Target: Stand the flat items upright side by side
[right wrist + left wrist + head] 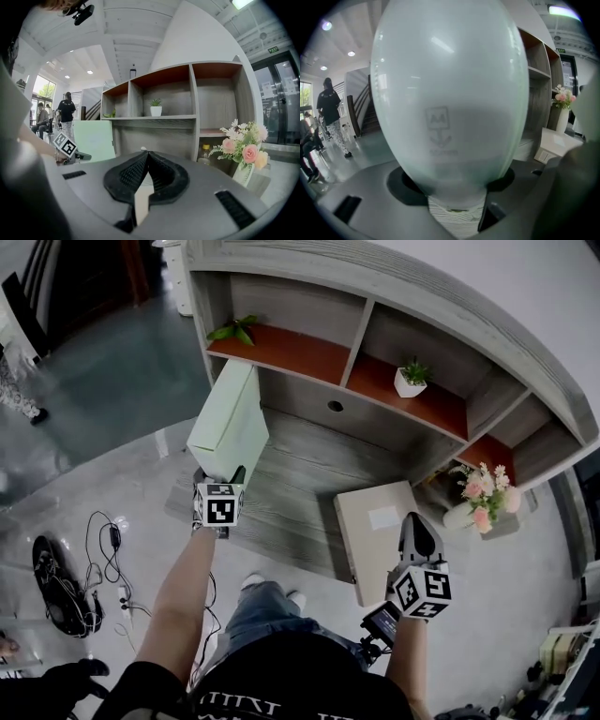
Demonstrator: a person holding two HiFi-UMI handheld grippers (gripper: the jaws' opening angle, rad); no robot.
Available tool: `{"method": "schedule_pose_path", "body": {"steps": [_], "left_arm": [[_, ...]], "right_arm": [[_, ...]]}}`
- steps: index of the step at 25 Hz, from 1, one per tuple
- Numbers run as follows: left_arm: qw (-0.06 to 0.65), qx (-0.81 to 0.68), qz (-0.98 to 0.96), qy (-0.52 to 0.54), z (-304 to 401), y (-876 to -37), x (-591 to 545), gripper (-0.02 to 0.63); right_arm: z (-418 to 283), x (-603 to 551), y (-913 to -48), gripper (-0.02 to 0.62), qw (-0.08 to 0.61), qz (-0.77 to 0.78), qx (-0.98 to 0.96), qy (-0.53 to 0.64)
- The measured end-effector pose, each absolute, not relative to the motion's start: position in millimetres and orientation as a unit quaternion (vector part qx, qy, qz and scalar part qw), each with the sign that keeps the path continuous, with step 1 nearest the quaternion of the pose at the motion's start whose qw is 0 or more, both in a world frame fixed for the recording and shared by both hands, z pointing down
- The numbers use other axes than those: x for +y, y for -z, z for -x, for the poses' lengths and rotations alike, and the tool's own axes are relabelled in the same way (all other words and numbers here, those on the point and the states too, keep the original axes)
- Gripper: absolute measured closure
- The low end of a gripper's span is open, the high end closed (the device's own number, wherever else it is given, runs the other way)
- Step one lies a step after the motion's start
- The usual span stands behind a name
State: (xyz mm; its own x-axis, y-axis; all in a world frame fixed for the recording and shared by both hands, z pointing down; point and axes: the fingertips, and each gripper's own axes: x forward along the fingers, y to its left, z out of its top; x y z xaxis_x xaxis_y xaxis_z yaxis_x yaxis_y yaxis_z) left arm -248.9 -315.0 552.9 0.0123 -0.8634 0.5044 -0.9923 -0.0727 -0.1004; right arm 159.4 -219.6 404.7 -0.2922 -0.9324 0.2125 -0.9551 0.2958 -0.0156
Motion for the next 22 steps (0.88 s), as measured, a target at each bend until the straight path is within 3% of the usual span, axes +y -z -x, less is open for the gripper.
{"method": "schedule_pose_path", "body": {"steps": [22], "left_arm": [[0.131, -0.653, -0.709, -0.231, 307, -549, -412, 0.288]], "right_arm": [[-119, -248, -381, 0.581, 0.082, -0.667, -0.738, -0.065]]}}
